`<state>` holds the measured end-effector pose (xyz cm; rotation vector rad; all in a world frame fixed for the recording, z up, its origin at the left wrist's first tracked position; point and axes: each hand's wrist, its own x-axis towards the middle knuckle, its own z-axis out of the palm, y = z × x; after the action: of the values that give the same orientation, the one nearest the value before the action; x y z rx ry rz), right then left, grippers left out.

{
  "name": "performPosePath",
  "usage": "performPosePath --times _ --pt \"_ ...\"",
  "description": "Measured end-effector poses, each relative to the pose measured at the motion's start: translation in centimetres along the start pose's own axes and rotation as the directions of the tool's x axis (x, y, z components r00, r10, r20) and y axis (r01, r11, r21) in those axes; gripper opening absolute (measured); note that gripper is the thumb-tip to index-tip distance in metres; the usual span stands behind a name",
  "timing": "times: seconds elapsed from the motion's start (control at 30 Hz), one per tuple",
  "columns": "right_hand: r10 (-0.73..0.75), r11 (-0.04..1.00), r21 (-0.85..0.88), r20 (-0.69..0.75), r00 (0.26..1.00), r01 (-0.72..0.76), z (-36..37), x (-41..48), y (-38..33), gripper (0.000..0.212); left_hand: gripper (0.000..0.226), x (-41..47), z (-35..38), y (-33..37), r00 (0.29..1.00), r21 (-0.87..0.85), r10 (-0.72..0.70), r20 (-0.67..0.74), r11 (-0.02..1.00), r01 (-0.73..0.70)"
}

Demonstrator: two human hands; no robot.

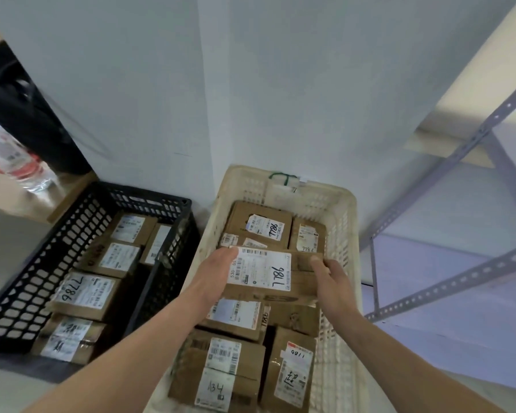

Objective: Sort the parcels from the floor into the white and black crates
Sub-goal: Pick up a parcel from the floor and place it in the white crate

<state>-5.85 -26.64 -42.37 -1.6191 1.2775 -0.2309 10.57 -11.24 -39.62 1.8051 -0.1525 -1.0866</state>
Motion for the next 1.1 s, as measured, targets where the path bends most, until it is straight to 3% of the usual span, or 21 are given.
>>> performPosePath --times 0.13,0.27,0.5,0.67,0.83,0.97,1.1 --pt "-0.011 1.000 -0.014 0.064 0.998 0.012 -1.4 1.9 0.6 0.034 0.035 -0.3 1.9 0.3 1.000 -0.009 -0.023 0.014 1.000 0.024" --pt "-0.037 0.999 -0.035 0.105 0.994 0.041 -2.8 4.1 0.2 0.019 0.037 0.2 3.6 -0.4 0.999 -0.011 -0.034 0.011 0.999 0.034" --pt "-0.031 0.992 -0.120 0.051 0.998 0.036 -3.7 7.2 0.6 0.025 0.041 1.9 6.5 -1.0 0.994 -0.033 -0.089 0.071 0.995 0.091" --pt "-0.006 0.974 -0.227 0.053 0.999 0.018 -3.8 8.9 0.8 0.046 0.056 4.7 7.2 -1.3 0.988 -0.045 -0.126 0.093 0.990 0.131" --pt "-0.042 0.943 -0.328 0.068 0.997 0.062 -3.4 11.2 0.5 0.061 0.050 7.5 8.0 -1.7 0.983 -0.041 -0.146 0.113 0.988 0.151" --pt "-0.069 0.866 -0.488 0.093 0.993 0.106 -2.7 15.2 -0.3 0.083 0.031 10.4 9.5 -1.8 0.974 -0.062 -0.195 0.118 0.977 0.203" --pt "-0.132 0.777 -0.604 0.119 0.984 0.177 -2.1 20.6 -1.1 0.087 0.023 13.6 12.3 -1.6 0.952 -0.126 -0.279 0.122 0.947 0.294"
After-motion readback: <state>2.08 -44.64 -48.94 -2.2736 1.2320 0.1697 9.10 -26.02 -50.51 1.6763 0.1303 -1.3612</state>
